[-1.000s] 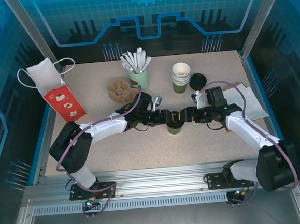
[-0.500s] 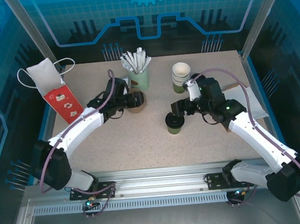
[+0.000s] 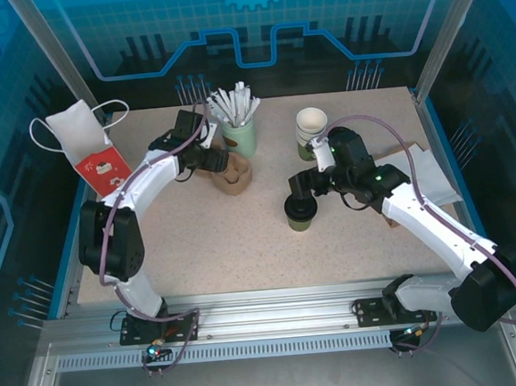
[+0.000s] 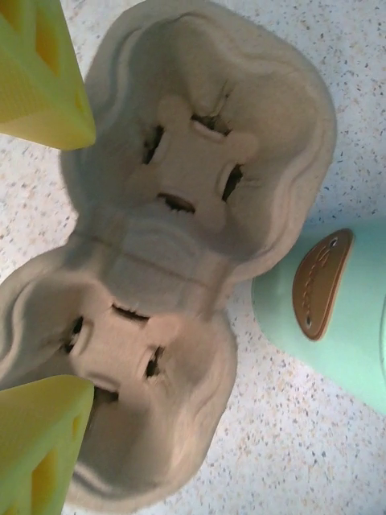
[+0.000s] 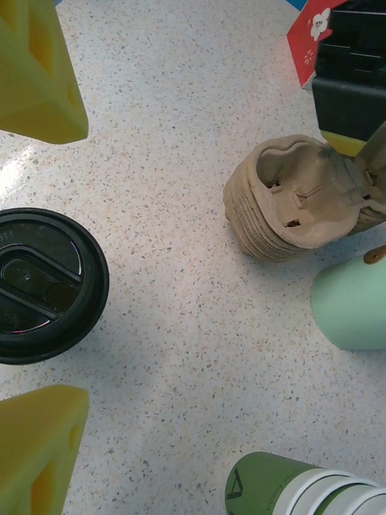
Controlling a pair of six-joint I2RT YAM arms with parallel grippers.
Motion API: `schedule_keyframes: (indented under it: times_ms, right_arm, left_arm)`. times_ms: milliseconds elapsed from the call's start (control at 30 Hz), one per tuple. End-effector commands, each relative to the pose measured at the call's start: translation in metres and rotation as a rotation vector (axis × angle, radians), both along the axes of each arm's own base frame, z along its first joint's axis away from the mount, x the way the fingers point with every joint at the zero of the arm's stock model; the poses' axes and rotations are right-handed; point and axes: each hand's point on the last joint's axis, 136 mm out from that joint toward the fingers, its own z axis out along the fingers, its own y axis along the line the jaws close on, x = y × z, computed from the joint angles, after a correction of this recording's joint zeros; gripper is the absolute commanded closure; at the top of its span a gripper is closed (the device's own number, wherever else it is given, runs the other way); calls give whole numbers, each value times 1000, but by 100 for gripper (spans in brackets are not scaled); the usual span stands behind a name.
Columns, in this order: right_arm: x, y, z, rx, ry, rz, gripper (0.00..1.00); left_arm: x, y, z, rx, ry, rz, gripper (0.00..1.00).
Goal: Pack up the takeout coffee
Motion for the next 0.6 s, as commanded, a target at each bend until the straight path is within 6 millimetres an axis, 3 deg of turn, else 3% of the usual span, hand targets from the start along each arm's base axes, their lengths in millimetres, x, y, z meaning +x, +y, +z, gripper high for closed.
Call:
schedule_keyframes:
  times_ms: [0, 267, 567]
  right_arm:
    - [0, 5, 1, -6, -11, 16, 20]
    - [0, 5, -7, -14, 14, 13, 20]
    - [0, 8, -12, -17, 32, 18, 20]
  left_arm:
    - [-4, -8, -8, 26, 62, -146, 25]
    - [9, -7, -26, 74, 105, -206, 31]
    - [20, -5, -37, 91, 121, -195, 46]
